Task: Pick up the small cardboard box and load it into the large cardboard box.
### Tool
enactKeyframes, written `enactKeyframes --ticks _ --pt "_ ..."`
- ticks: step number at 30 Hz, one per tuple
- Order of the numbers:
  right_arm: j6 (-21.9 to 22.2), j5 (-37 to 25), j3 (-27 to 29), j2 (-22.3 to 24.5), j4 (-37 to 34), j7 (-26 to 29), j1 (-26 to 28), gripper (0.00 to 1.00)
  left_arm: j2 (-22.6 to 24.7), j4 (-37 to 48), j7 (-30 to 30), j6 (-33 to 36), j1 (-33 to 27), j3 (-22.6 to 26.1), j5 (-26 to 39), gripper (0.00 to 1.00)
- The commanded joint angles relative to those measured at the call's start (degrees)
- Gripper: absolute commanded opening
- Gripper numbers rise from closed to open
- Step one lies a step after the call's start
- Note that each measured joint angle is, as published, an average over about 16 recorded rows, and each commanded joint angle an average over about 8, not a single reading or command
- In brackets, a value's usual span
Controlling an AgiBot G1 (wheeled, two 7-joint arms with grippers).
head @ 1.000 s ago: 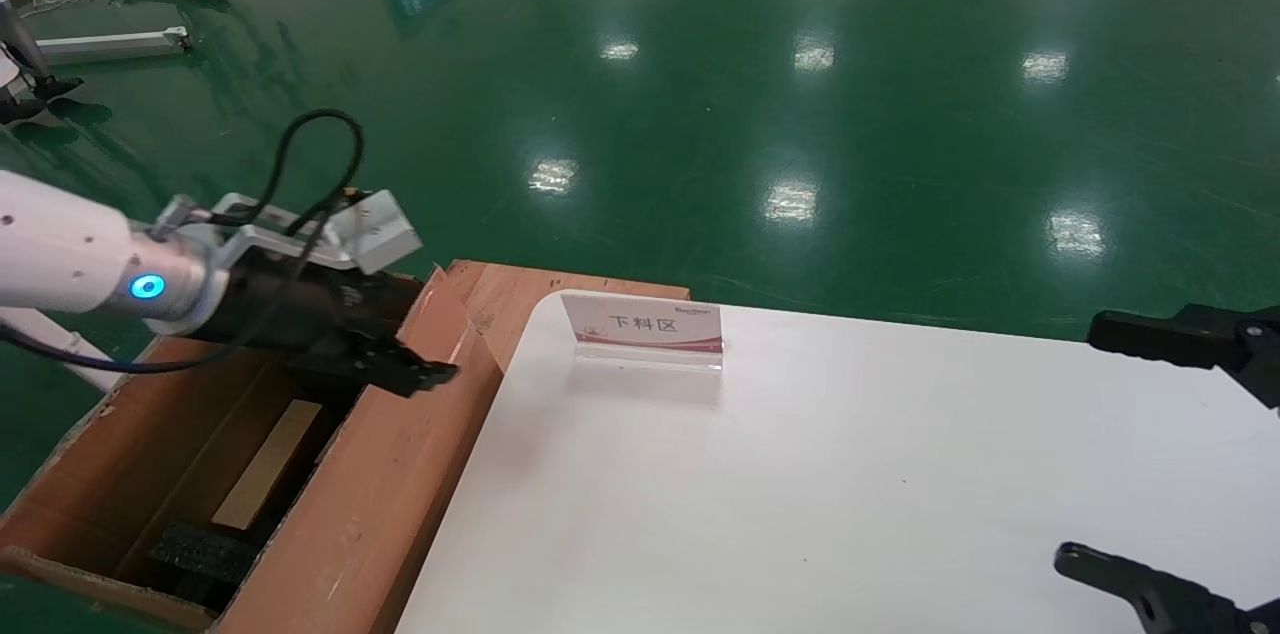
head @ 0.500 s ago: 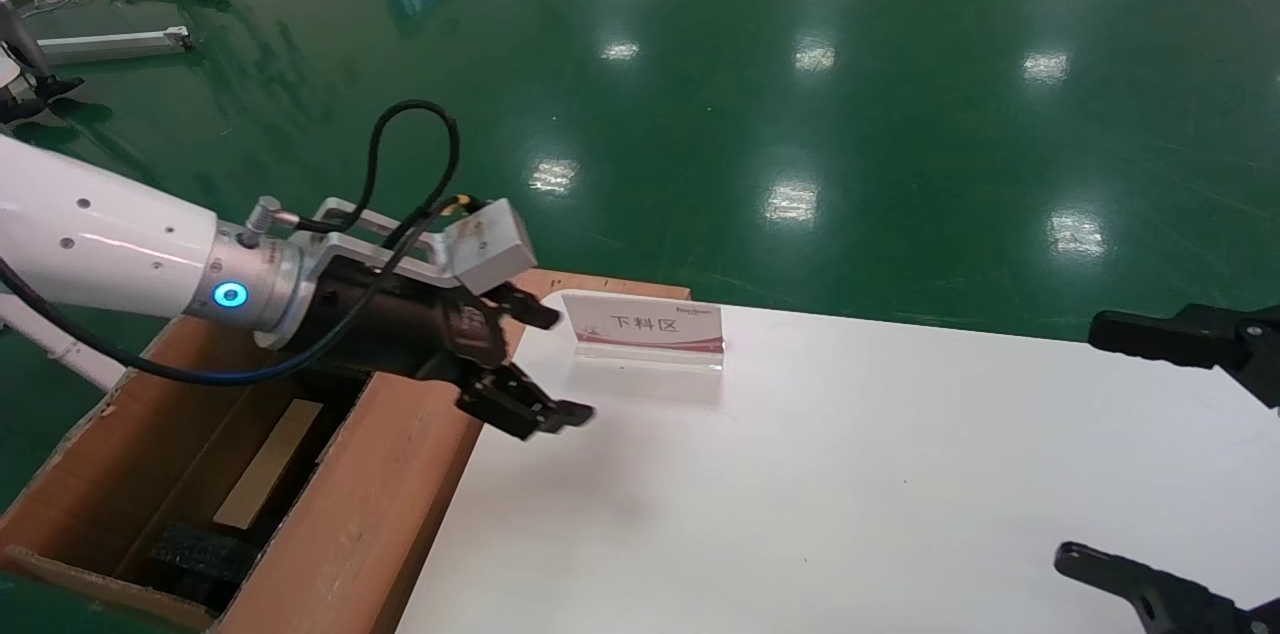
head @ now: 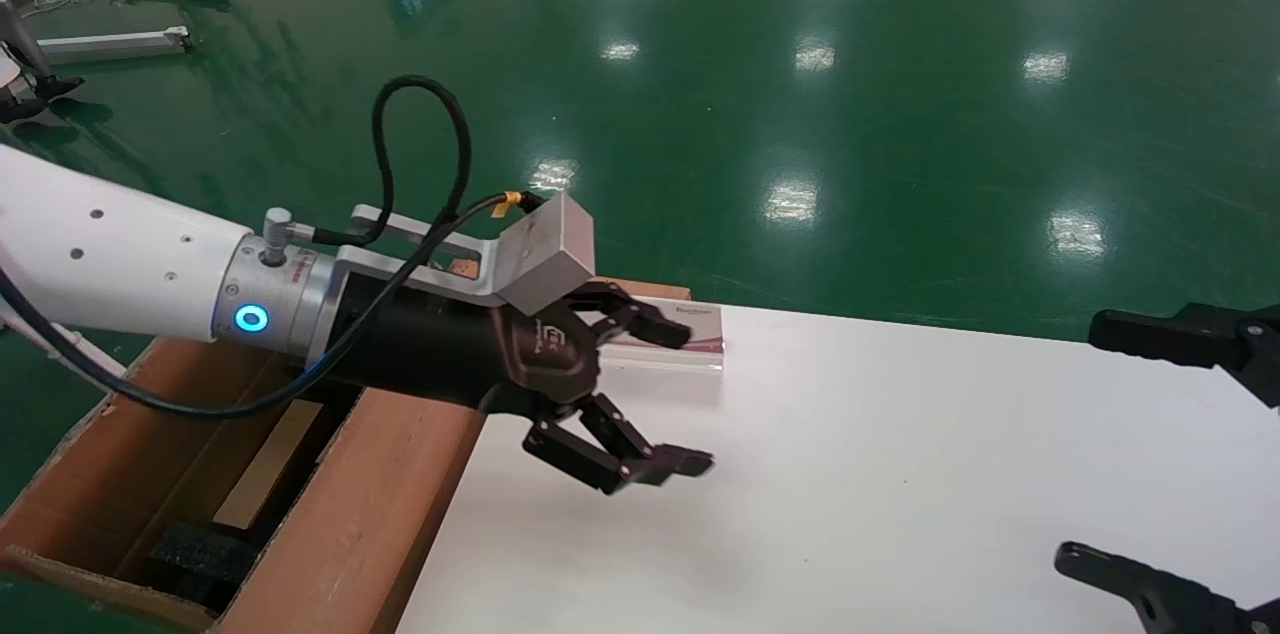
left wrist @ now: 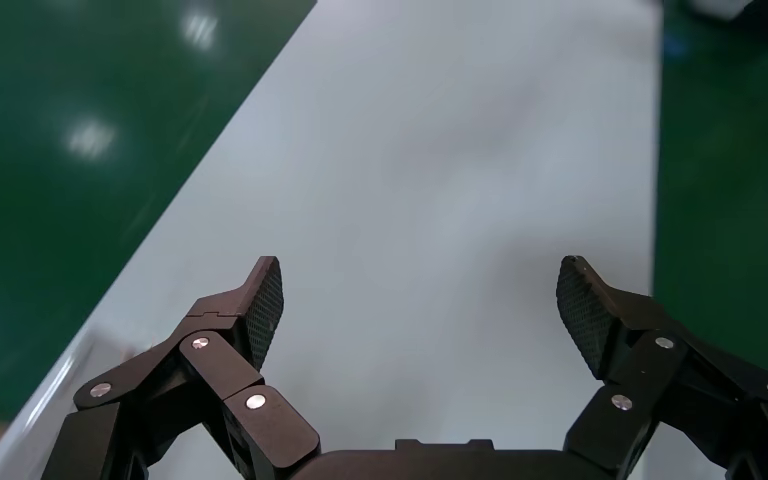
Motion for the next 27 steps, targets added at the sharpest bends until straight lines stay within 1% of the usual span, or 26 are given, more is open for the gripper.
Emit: enactKeyframes --ticks 1,15,17,21,27 --pt "-0.01 -0.02 0.04 -0.01 0.01 0.02 -0.01 1.00 0.53 0.17 1.64 1.28 2.55 -3.62 -1.38 1.00" --pt "-0.11 -0.19 0.29 -0.11 0.09 0.17 -0.08 1.00 4.29 1.34 13.20 10.30 20.51 -29.08 -11.12 1.00" --pt "-0.12 -0.21 0.33 -0.12 0.11 0.19 -0.09 1.00 4.74 1.48 14.59 11.39 22.68 -32.16 -12.29 1.00" --pt "-0.15 -0.26 0.40 -0.15 0.13 0.23 -0.11 1.00 5.26 1.66 16.18 12.63 25.12 -35.62 -13.63 1.00" --pt "-0.19 -0.33 0.51 -0.19 0.16 0.30 -0.15 1.00 5.31 1.71 16.37 12.76 25.36 -35.95 -13.78 1.00"
